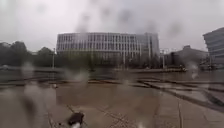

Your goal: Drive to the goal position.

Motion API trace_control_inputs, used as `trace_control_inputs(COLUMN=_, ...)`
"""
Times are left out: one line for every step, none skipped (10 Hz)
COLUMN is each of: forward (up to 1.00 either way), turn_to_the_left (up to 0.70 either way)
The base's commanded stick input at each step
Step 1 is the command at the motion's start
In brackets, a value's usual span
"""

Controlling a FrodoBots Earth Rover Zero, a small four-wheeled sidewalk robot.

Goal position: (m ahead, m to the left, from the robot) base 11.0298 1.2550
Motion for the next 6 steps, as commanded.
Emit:
trace_control_inputs(forward=0.70, turn_to_the_left=0.01)
trace_control_inputs(forward=0.70, turn_to_the_left=0.01)
trace_control_inputs(forward=0.70, turn_to_the_left=0.01)
trace_control_inputs(forward=0.70, turn_to_the_left=0.01)
trace_control_inputs(forward=0.70, turn_to_the_left=0.01)
trace_control_inputs(forward=0.70, turn_to_the_left=0.09)
